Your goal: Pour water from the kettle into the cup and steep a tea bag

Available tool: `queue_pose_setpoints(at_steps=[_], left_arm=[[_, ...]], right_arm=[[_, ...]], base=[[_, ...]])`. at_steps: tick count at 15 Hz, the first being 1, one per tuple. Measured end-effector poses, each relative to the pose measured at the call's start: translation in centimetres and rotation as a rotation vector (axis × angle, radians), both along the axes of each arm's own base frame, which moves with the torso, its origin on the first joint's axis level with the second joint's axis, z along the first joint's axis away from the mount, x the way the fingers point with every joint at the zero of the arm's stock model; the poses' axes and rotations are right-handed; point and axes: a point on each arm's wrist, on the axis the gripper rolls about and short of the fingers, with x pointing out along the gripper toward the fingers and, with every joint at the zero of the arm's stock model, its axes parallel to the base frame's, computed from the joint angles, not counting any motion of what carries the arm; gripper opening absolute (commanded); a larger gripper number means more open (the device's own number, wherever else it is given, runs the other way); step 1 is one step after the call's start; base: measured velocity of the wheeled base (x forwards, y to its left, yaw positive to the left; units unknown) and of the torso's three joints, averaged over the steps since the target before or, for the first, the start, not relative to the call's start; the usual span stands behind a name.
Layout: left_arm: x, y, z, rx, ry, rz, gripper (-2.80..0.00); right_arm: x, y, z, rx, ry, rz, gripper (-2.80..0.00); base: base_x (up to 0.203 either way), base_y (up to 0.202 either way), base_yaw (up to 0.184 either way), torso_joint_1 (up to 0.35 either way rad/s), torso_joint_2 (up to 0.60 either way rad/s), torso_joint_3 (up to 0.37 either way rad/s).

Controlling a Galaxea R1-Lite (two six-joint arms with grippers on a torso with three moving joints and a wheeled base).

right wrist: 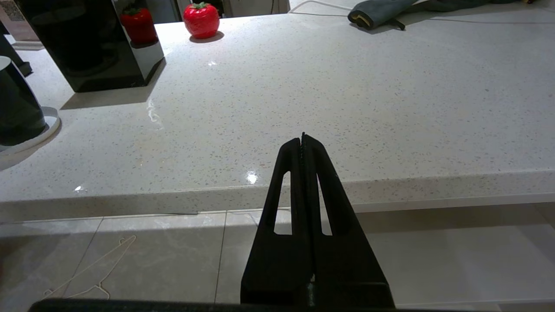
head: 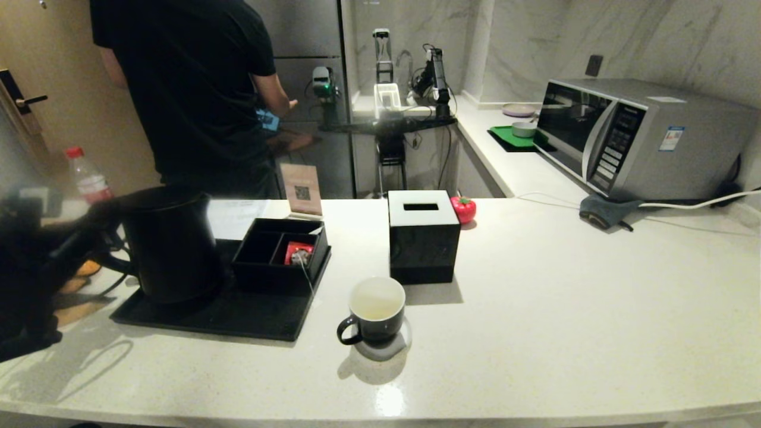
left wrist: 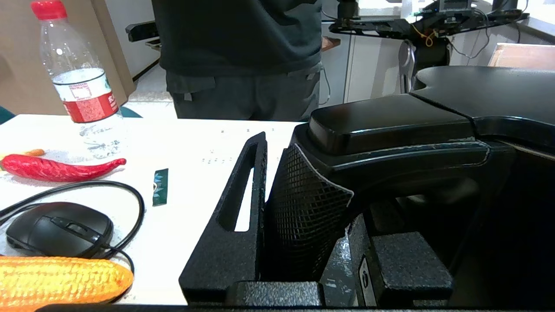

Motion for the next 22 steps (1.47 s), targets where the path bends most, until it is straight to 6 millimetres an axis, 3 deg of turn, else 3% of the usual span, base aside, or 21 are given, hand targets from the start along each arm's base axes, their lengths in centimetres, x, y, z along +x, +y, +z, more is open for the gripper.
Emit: queue_pose_setpoints(at_steps=[11, 22], left_arm=[[2.0, -0.3, -1.9, -0.008, 0.012, -0.032, -2.8], [2.1, -0.3, -3.1, -0.024, 0.045, -0.032, -2.8]], right_arm=[[0.0, 0.0, 0.0, 0.0, 0.0, 0.0, -2.8], [0.0, 0.0, 0.0, 0.0, 0.001, 0.0, -2.8]], base=[[0.0, 0.0, 0.0, 0.0, 0.0, 0.0], [0.0, 0.0, 0.0, 0.0, 0.0, 0.0]])
